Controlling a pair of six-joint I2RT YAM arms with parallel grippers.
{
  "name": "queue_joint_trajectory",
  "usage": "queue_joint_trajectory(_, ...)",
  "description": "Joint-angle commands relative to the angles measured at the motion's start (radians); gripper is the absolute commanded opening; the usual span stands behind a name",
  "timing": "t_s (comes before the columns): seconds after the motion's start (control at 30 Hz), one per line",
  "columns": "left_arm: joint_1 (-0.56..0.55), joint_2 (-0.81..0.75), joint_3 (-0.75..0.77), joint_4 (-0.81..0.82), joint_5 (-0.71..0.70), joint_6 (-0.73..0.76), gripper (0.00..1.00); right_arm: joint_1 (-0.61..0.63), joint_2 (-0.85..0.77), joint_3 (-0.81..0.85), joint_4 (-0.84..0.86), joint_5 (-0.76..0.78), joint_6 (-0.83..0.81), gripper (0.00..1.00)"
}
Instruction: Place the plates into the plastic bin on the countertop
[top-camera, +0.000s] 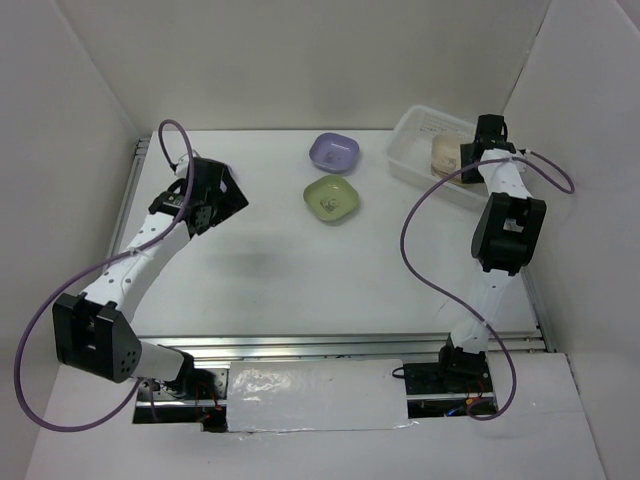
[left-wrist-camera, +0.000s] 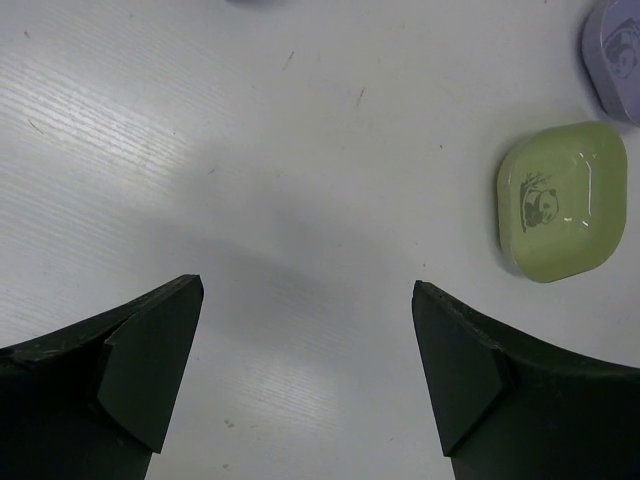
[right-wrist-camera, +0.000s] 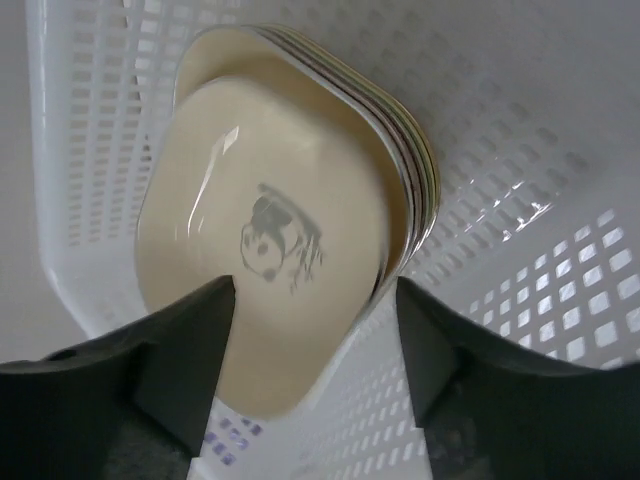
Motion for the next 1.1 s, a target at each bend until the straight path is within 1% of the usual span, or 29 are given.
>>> queue_joint_trajectory(0.0,0.028,-0.003,0.034,0.021,0.009,0.025,0.99,-0.009,-0.009,0.097,-0.044,0.033,0.021,0.78)
queue_joint_trajectory(0.03,0.046,0.006,0.035,0.018,0.015,0.020,0.99,-0.006,-0.015,0.113,-0.065,0.045,0.021,0.80)
queue_joint_trajectory(0.07,0.057,0.011,0.040,0.015,0.020,0.016,0.99,0.000,-0.026,0.126,-0.082,0.060,0.020,0.92)
queue_joint_trajectory(0.1,0.072,0.017,0.042,0.009,0.041,0.008,0.99,0.006,-0.072,0.133,-0.082,0.082,-0.003,0.94)
queue_joint_trajectory(0.13,0.110,0.035,0.045,0.009,0.055,-0.012,0.99,0.032,-0.105,0.124,-0.070,0.132,-0.018,1.00)
queue_joint_trajectory(0.17,0.132,0.046,0.058,0.006,0.067,-0.030,0.99,0.046,-0.139,0.084,-0.052,0.152,-0.061,1.00)
queue_joint_trajectory(0.2,0.158,0.060,0.071,-0.028,0.074,-0.050,0.99,0.056,-0.220,0.058,0.002,0.162,-0.090,1.00)
queue_joint_trajectory(0.23,0.204,0.081,0.078,-0.037,0.068,-0.093,0.99,0.078,-0.260,0.036,0.023,0.169,-0.106,1.00)
queue_joint_trajectory(0.3,0.244,0.098,0.083,-0.028,0.057,-0.133,0.99,0.098,-0.361,-0.028,0.071,0.176,-0.167,1.00)
queue_joint_trajectory(0.33,0.297,0.118,0.085,-0.004,0.060,-0.161,0.99,0.110,-0.392,-0.040,0.082,0.160,-0.187,1.00)
queue_joint_trajectory(0.37,0.316,0.132,0.085,0.010,0.057,-0.176,0.99,0.136,-0.423,-0.094,0.111,0.080,-0.268,1.00)
queue_joint_trajectory(0.4,0.338,0.149,0.088,0.017,0.055,-0.196,0.99,0.147,-0.486,-0.129,0.173,0.020,-0.310,1.00)
queue_joint_trajectory(0.43,0.373,0.187,0.091,0.058,0.076,-0.210,0.99,0.161,-0.521,-0.168,0.212,-0.045,-0.342,1.00)
queue_joint_trajectory(0.47,0.388,0.212,0.101,0.079,0.081,-0.213,0.99,0.191,-0.553,-0.277,0.261,-0.121,-0.429,1.00)
queue_joint_trajectory(0.5,0.408,0.239,0.117,0.081,0.081,-0.230,0.99,0.202,-0.620,-0.336,0.348,-0.291,-0.454,1.00)
queue_joint_trajectory(0.53,0.419,0.303,0.135,0.086,0.083,-0.231,0.99,0.214,-0.653,-0.388,0.381,-0.353,-0.460,1.00)
queue_joint_trajectory(0.57,0.428,0.337,0.178,0.092,0.090,-0.231,0.99,0.259,-0.681,-0.500,0.411,-0.402,-0.476,1.00)
queue_joint_trajectory(0.6,0.440,0.376,0.210,0.084,0.091,-0.231,0.99,0.279,-0.736,-0.545,0.450,-0.468,-0.479,1.00)
queue_joint_trajectory(0.63,0.447,0.450,0.242,0.063,0.089,-0.238,0.99,0.299,-0.761,-0.586,0.464,-0.482,-0.482,1.00)
queue_joint_trajectory(0.67,0.454,0.488,0.297,0.058,0.110,-0.236,0.99,0.360,-0.811,-0.660,0.478,-0.487,-0.497,1.00)
queue_joint_trajectory(0.73,0.468,0.581,0.360,0.070,0.136,-0.228,0.99,0.418,-0.851,-0.743,0.494,-0.476,-0.509,1.00)
queue_joint_trajectory(0.8,0.459,0.658,0.396,0.070,0.120,-0.222,0.98,0.499,-0.896,-0.775,0.510,-0.472,-0.517,1.00)
queue_joint_trajectory(0.87,0.454,0.709,0.449,0.049,0.115,-0.219,0.96,0.547,-0.929,-0.791,0.493,-0.444,-0.522,1.00)
queue_joint_trajectory(0.93,0.445,0.770,0.485,0.041,0.114,-0.218,0.91,0.599,-0.955,-0.779,0.473,-0.421,-0.539,1.00)
queue_joint_trajectory(0.97,0.441,0.784,0.489,0.046,0.118,-0.215,0.86,0.616,-0.966,-0.774,0.447,-0.404,-0.540,1.00)
queue_joint_trajectory(1.0,0.444,0.802,0.488,0.052,0.120,-0.213,0.74,0.651,-0.978,-0.774,0.445,-0.391,-0.546,1.00)
queue_joint_trajectory(1.03,0.442,0.813,0.485,0.067,0.126,-0.216,0.68,0.682,-1.000,-0.778,0.445,-0.368,-0.552,1.00)
queue_joint_trajectory(1.07,0.441,0.816,0.479,0.084,0.136,-0.212,0.65,0.682,-1.006,-0.783,0.452,-0.358,-0.552,1.00)
